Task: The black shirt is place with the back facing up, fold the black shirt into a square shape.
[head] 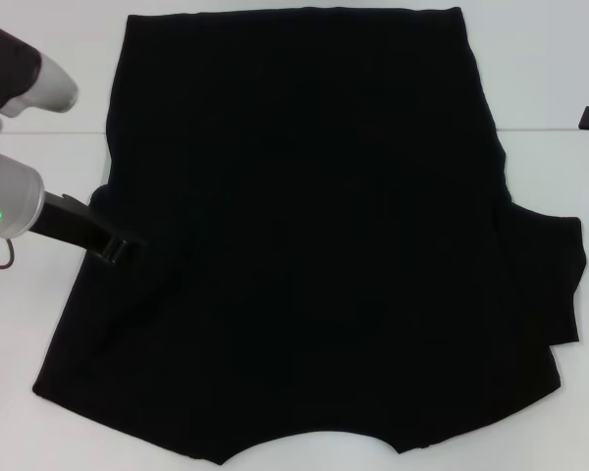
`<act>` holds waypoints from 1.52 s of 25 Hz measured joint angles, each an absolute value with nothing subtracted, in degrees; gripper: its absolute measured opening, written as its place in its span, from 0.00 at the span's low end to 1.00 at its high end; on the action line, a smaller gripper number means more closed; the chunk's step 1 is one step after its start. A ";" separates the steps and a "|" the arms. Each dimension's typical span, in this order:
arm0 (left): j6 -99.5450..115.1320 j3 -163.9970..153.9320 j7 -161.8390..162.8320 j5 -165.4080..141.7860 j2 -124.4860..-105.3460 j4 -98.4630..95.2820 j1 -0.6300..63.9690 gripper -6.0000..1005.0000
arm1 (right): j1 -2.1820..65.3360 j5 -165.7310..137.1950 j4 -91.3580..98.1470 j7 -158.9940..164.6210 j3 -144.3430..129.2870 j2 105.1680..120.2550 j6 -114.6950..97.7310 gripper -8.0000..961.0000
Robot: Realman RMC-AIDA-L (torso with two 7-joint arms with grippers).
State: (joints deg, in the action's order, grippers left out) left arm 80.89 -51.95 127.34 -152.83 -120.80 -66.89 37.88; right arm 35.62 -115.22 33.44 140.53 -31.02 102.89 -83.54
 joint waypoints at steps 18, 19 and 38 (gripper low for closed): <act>95.60 -26.70 131.51 -139.32 -113.21 -43.27 37.43 0.39 | 35.65 -129.96 34.14 140.94 -31.35 101.13 -90.36 0.87; 95.57 -26.28 131.63 -139.20 -113.07 -42.83 37.48 0.38 | 35.63 -131.07 34.20 141.17 -31.31 100.95 -90.92 0.87; 94.62 -25.80 132.62 -138.95 -113.48 -42.02 38.32 0.38 | 36.54 -140.67 33.70 142.90 -31.65 103.34 -85.05 0.65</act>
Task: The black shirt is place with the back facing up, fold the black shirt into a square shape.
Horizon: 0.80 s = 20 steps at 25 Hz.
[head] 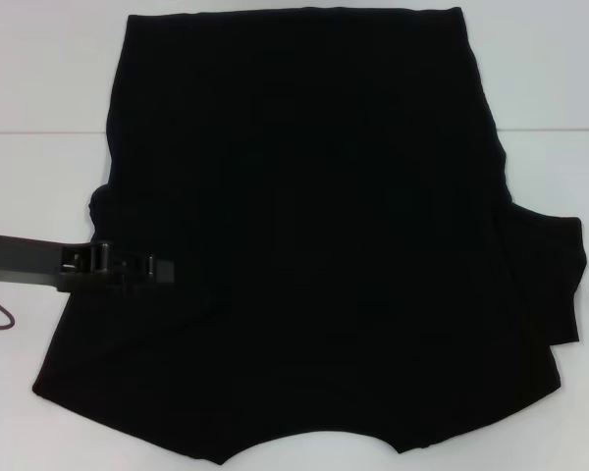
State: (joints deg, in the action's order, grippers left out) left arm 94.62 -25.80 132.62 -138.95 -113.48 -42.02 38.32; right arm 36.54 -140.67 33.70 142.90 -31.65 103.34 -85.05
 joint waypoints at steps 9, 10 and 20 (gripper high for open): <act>93.76 -25.69 132.63 -138.95 -113.47 -41.40 38.06 0.38 | 39.89 -145.61 29.62 142.91 -31.90 104.97 -79.52 0.49; 93.57 -25.68 132.63 -138.95 -113.47 -41.40 37.99 0.38 | 40.11 -145.95 29.62 142.91 -31.90 105.19 -79.30 0.49; 93.04 -25.66 132.63 -138.95 -113.52 -41.39 37.59 0.38 | 41.71 -150.28 29.60 144.73 -31.91 106.62 -76.16 0.49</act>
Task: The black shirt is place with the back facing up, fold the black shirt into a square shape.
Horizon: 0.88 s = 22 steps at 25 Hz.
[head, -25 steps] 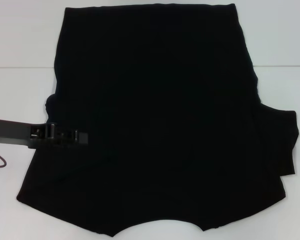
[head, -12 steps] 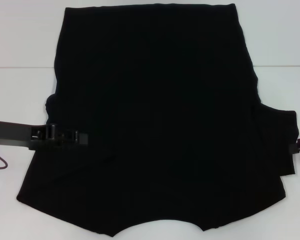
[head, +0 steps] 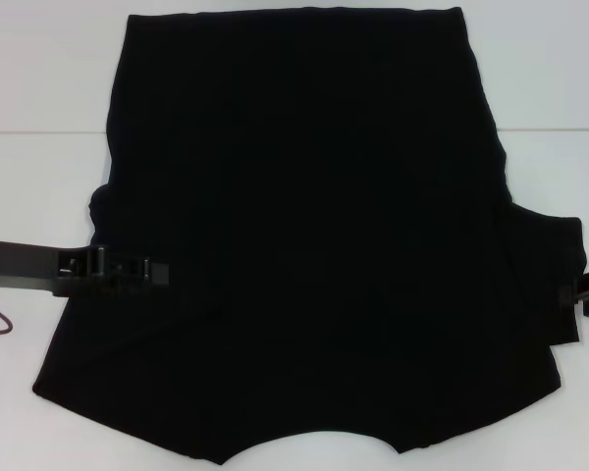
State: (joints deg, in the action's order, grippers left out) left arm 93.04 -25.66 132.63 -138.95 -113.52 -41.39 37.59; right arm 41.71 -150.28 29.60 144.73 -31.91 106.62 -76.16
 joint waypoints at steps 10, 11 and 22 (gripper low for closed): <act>92.35 -25.67 132.63 -138.95 -113.56 -40.62 37.90 0.38 | 43.03 -150.37 29.53 144.87 -34.89 108.23 -73.87 0.49; 92.34 -25.67 132.63 -138.95 -113.56 -40.61 37.92 0.38 | 43.19 -150.38 29.51 144.94 -35.29 108.33 -73.71 0.45; 92.45 -25.33 132.63 -138.20 -113.56 -40.60 37.47 0.38 | 42.79 -150.45 30.18 145.17 -36.19 108.33 -73.55 0.06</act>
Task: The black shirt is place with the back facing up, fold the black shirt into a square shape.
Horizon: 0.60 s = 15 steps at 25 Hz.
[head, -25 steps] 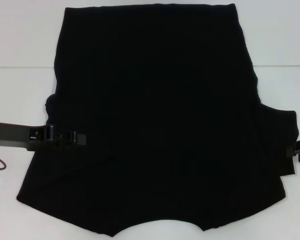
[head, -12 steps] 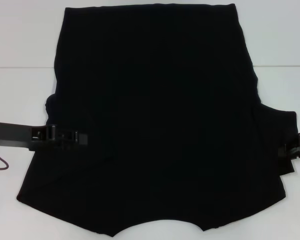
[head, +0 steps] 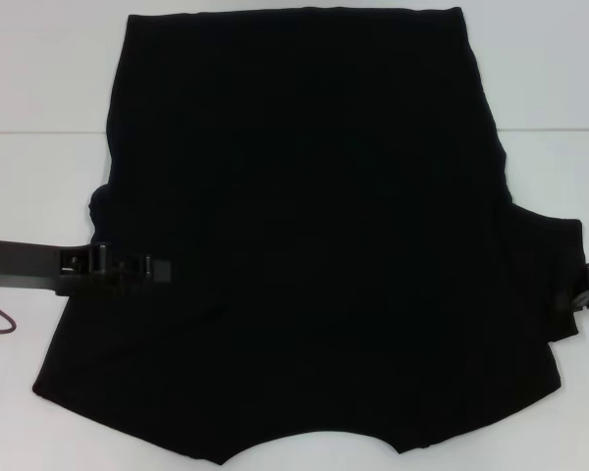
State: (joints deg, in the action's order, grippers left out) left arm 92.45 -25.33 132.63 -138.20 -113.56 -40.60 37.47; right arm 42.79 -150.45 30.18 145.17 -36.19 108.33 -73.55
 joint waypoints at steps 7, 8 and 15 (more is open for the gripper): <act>92.94 -24.72 132.63 -138.16 -113.55 -40.61 37.31 0.38 | 39.94 -150.08 35.03 145.30 -33.41 107.93 -72.15 0.03; 92.96 -24.42 132.63 -138.16 -113.55 -40.61 37.20 0.38 | 39.64 -150.05 35.57 145.15 -32.57 107.87 -72.11 0.03; 93.34 -22.49 132.63 -138.08 -113.33 -40.61 37.03 0.38 | 38.93 -149.77 37.82 143.55 -27.71 107.33 -72.31 0.03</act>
State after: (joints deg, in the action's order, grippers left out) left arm 93.34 -22.49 132.63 -138.08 -113.33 -40.60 37.03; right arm 38.93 -149.77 37.82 143.55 -27.71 107.33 -72.31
